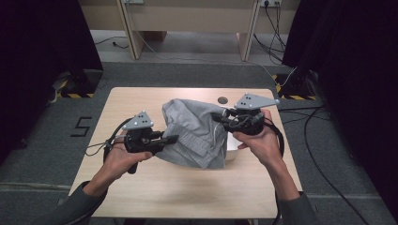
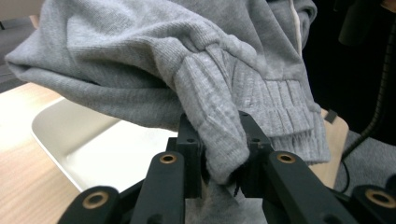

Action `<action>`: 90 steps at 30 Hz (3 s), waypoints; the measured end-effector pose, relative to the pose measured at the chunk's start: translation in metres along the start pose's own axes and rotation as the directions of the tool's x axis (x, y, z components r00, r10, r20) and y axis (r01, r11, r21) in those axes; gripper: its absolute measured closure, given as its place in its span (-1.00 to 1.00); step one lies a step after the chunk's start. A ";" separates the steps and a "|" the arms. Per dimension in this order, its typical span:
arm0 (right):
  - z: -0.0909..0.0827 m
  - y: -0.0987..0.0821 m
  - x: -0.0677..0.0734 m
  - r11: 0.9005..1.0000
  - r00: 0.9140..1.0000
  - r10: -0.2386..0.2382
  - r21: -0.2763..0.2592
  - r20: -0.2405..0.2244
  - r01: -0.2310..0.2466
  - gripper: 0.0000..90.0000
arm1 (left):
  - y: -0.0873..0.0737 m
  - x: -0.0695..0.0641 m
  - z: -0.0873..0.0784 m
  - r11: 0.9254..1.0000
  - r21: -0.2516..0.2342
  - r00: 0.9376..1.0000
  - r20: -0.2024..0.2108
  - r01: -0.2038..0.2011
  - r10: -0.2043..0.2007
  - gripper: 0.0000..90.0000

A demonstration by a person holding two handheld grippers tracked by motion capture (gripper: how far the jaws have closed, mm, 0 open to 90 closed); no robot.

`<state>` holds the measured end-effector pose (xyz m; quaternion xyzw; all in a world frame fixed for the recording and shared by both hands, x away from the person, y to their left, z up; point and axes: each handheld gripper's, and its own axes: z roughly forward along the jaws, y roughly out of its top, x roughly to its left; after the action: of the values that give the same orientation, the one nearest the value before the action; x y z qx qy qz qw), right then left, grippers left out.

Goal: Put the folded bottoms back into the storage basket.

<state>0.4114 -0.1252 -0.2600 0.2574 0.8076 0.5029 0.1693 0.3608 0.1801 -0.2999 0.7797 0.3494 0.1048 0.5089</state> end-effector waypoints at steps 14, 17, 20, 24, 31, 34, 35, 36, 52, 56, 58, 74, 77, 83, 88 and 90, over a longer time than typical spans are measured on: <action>0.030 0.007 -0.047 0.995 0.998 0.030 0.093 0.049 -0.035 0.60 | 0.017 0.028 0.050 0.999 0.022 0.999 -0.025 0.042 -0.042 0.65; 0.042 0.001 -0.057 0.993 0.998 0.035 0.109 0.060 -0.042 0.60 | 0.014 0.033 0.063 0.998 0.034 0.998 -0.044 0.051 -0.050 0.65; 0.052 -0.005 -0.064 0.991 0.997 0.053 0.121 0.062 -0.060 0.60 | 0.010 0.039 0.074 0.997 0.037 0.996 -0.064 0.061 -0.058 0.65; 0.065 -0.016 -0.073 0.988 0.995 0.074 0.130 0.062 -0.081 0.60 | 0.002 0.043 0.083 0.997 0.042 0.995 -0.084 0.058 -0.054 0.65; 0.082 -0.037 -0.080 0.980 0.992 0.116 0.159 0.047 -0.122 0.60 | -0.013 0.044 0.094 0.997 0.052 0.993 -0.105 0.065 -0.059 0.65; 0.086 -0.044 -0.084 0.976 0.990 0.136 0.168 0.046 -0.141 0.60 | -0.018 0.047 0.099 0.995 0.059 0.990 -0.119 0.081 -0.073 0.65; 0.089 -0.046 -0.086 0.974 0.989 0.141 0.173 0.050 -0.148 0.60 | -0.019 0.047 0.100 0.994 0.064 0.990 -0.120 0.083 -0.075 0.65; 0.090 -0.048 -0.087 0.972 0.988 0.147 0.177 0.051 -0.154 0.60 | -0.021 0.048 0.101 0.994 0.070 0.990 -0.119 0.085 -0.077 0.65; 0.119 -0.083 -0.106 0.934 0.977 0.183 0.291 0.114 -0.209 0.60 | -0.036 0.056 0.119 0.978 0.171 0.984 -0.146 0.122 -0.097 0.64; 0.124 -0.089 -0.107 0.921 0.975 0.188 0.323 0.120 -0.217 0.60 | -0.038 0.058 0.122 0.971 0.195 0.983 -0.149 0.139 -0.111 0.64; 0.126 -0.092 -0.108 0.916 0.973 0.194 0.332 0.125 -0.225 0.60 | -0.039 0.059 0.123 0.968 0.207 0.982 -0.154 0.142 -0.111 0.63; 0.134 -0.105 -0.114 0.883 0.959 0.202 0.387 0.201 -0.267 0.14 | -0.046 0.054 0.125 0.969 0.229 0.983 -0.178 0.093 -0.052 0.56; 0.133 -0.106 -0.118 0.878 0.948 0.182 0.390 0.260 -0.276 -0.07 | -0.045 0.053 0.124 0.970 0.224 0.983 -0.175 0.093 -0.053 0.57; 0.122 -0.096 -0.114 0.907 0.956 0.142 0.352 0.259 -0.230 -0.12 | -0.042 0.048 0.120 0.973 0.215 0.986 -0.161 0.079 -0.045 0.56; 0.112 -0.092 -0.113 0.919 0.953 0.160 0.313 0.256 -0.239 -0.13 | -0.039 0.040 0.114 0.979 0.195 0.988 -0.148 0.062 -0.033 0.52; 0.108 -0.090 -0.111 0.925 0.955 0.175 0.291 0.240 -0.243 -0.12 | -0.037 0.037 0.110 0.982 0.178 0.989 -0.143 0.060 -0.034 0.50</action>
<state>0.5363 -0.1448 -0.3866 0.4180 0.8232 0.3516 0.1548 0.4285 0.1341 -0.3899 0.8052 0.4105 0.1143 0.4124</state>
